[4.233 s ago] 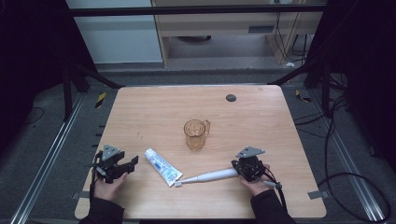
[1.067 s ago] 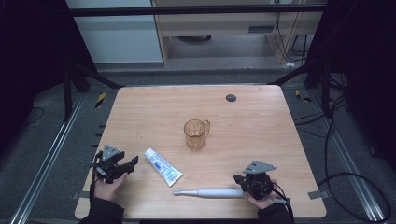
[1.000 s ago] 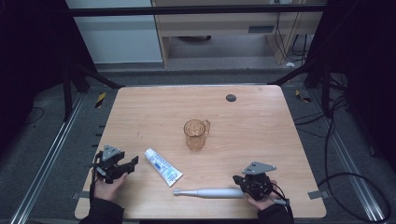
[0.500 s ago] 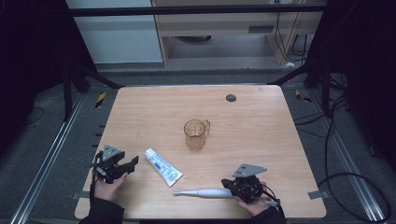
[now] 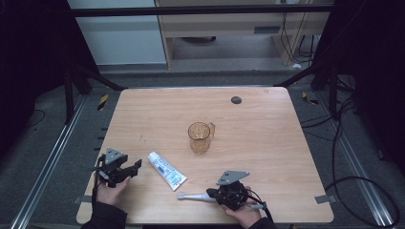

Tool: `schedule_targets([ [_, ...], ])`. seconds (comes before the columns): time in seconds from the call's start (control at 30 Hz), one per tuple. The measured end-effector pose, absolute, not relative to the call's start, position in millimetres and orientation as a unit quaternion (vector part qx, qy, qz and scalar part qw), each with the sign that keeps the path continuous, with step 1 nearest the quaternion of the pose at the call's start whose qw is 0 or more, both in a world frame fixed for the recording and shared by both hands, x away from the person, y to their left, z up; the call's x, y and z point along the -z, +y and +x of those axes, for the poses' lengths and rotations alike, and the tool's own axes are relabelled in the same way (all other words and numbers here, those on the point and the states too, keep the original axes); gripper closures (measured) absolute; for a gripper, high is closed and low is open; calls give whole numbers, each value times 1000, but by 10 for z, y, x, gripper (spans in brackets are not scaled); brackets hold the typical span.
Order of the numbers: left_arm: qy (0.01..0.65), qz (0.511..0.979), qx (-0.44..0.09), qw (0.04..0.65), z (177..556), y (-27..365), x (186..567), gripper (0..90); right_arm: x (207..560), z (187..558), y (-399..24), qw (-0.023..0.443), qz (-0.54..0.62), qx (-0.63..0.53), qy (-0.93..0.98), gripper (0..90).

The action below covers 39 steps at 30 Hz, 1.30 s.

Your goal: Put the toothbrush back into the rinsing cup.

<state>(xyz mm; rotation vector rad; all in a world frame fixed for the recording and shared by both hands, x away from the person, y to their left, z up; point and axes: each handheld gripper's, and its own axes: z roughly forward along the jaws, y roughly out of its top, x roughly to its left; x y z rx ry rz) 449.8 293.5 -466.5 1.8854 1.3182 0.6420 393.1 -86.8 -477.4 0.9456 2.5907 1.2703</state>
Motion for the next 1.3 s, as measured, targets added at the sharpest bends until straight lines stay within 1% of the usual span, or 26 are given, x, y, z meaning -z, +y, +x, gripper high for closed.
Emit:
schedule_targets([
  [0.2,514,734,-250,368,4498,2936,4665,374,4830,3907,-738,37,296,-412,861,900],
  [0.37,514,734,-250,368,4500,2934,4666,374,4881,3902,-672,34,292,-402,867,900],
  [1.0,513,734,-250,367,4501,2934,4666,374,4937,3979,-718,53,313,-382,868,900],
  [1.3,513,735,-250,367,4501,2934,4666,374,4940,3990,-726,53,317,-381,867,900],
])
